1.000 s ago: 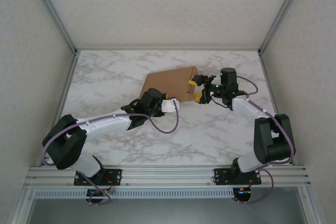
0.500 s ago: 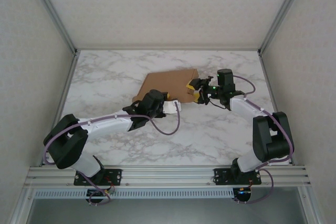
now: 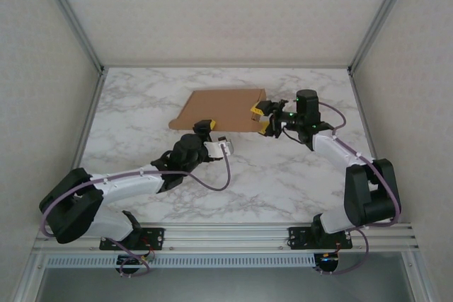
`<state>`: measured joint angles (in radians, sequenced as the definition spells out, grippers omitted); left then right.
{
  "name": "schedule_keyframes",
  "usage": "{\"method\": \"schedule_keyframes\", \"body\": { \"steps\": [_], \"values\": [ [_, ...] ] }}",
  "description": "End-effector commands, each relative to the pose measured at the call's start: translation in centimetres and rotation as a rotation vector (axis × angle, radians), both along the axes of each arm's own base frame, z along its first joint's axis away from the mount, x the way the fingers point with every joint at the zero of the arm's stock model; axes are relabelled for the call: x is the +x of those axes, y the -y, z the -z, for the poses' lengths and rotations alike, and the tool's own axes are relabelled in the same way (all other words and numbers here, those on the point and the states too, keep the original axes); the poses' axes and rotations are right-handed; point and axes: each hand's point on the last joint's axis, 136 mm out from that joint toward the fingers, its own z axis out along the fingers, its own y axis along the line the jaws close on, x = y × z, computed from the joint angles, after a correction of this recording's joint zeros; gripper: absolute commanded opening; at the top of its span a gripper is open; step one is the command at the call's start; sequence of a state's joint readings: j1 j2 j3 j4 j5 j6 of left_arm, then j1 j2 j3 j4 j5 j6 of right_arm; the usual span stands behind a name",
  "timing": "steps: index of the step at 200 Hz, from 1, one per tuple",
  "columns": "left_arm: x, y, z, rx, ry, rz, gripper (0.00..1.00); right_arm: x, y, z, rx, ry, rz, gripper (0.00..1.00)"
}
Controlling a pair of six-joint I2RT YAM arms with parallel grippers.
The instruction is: Fold the paper box
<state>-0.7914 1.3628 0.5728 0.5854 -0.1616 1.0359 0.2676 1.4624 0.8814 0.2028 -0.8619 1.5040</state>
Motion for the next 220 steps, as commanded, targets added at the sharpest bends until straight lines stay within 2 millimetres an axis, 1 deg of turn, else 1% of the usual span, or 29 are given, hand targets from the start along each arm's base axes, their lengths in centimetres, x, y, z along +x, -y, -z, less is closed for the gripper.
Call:
{"method": "schedule_keyframes", "body": {
  "steps": [1, 16, 45, 57, 74, 91, 112, 119, 145, 164, 171, 198, 213, 220],
  "values": [
    [1.8, -1.8, -4.5, -0.043, 0.242, -0.139, 0.81, -0.4, -0.8, -4.9, 0.124, 0.072, -0.021, 0.50],
    [2.4, -1.8, -5.1, 0.016, 0.289, -0.162, 0.77, -0.7, -0.9, -5.7, 0.127, 0.081, -0.021, 0.50],
    [3.5, -1.9, -5.9, 0.078, 0.357, -0.203, 0.73, -1.4, -1.2, -7.6, 0.150, 0.108, -0.030, 0.50],
    [3.7, -1.7, -6.2, 0.075, 0.365, -0.203, 0.72, -1.8, -1.4, -8.0, 0.146, 0.117, -0.040, 0.50],
    [3.8, -1.2, -6.5, 0.076, 0.367, -0.192, 0.66, -2.2, -1.5, -8.0, 0.141, 0.118, -0.047, 0.50],
    [3.9, -1.1, -6.9, 0.077, 0.367, -0.193, 0.57, -2.5, -1.5, -7.8, 0.139, 0.112, -0.049, 0.50],
    [4.0, -1.0, -7.2, 0.086, 0.360, -0.194, 0.42, -2.5, -1.5, -7.8, 0.138, 0.111, -0.048, 0.50],
    [4.0, -0.9, -7.3, 0.085, 0.361, -0.193, 0.39, -2.6, -1.5, -7.7, 0.135, 0.110, -0.050, 0.51],
    [3.7, -0.9, -7.5, 0.090, 0.350, -0.185, 0.39, -2.6, -1.5, -7.6, 0.125, 0.110, -0.053, 0.57],
    [3.6, -1.0, -7.6, 0.093, 0.326, -0.182, 0.41, -2.5, -1.3, -7.4, 0.111, 0.111, -0.051, 0.67],
    [3.6, -1.0, -7.5, 0.096, 0.314, -0.179, 0.41, -2.4, -1.3, -7.5, 0.106, 0.113, -0.050, 0.69],
    [3.3, -1.1, -7.3, 0.109, 0.251, -0.168, 0.41, -2.4, -0.1, -7.6, 0.062, 0.129, -0.025, 0.76],
    [3.2, -1.2, -7.6, 0.102, 0.216, -0.164, 0.40, -2.4, 0.9, -7.7, 0.037, 0.147, -0.005, 0.77],
    [3.2, -1.0, -7.3, 0.107, 0.180, -0.151, 0.39, -2.5, 1.3, -7.5, 0.013, 0.149, -0.001, 0.77]
  ]
}}
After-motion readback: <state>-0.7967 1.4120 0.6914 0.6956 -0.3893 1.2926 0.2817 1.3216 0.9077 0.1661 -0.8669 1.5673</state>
